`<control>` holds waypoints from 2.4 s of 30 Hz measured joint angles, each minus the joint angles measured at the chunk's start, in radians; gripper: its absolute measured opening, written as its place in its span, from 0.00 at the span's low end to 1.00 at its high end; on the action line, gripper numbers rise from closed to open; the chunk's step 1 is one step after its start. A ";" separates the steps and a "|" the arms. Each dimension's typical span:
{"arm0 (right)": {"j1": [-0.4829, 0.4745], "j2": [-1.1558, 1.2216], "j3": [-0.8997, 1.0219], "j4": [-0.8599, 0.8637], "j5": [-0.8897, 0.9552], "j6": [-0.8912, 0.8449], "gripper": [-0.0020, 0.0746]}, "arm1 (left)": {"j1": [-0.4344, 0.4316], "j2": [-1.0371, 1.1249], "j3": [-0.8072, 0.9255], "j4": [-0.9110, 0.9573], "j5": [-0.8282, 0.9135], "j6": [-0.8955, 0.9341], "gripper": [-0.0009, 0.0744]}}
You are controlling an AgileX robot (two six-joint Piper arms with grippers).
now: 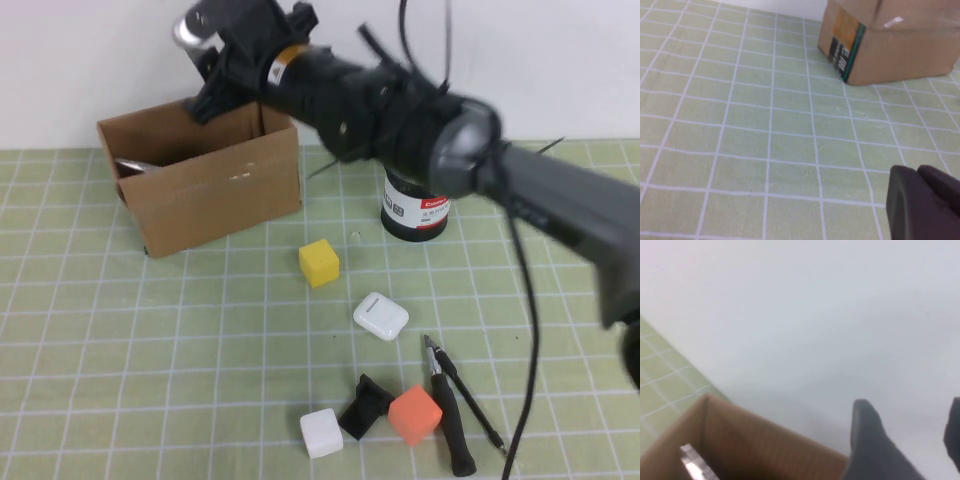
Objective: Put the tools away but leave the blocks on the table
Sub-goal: Place the Scissors into the box, then pick up the long Screwdriver from the table
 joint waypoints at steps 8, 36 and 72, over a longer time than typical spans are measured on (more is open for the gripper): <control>-0.032 -0.188 0.000 -0.249 0.569 0.210 0.26 | 0.000 0.000 0.000 0.000 0.000 0.000 0.01; -0.065 -0.551 0.980 -0.145 0.800 0.662 0.02 | 0.000 0.000 0.000 0.000 0.000 0.000 0.01; -0.030 -0.220 0.967 -0.489 0.476 0.813 0.27 | 0.000 0.000 0.000 0.000 0.000 0.000 0.01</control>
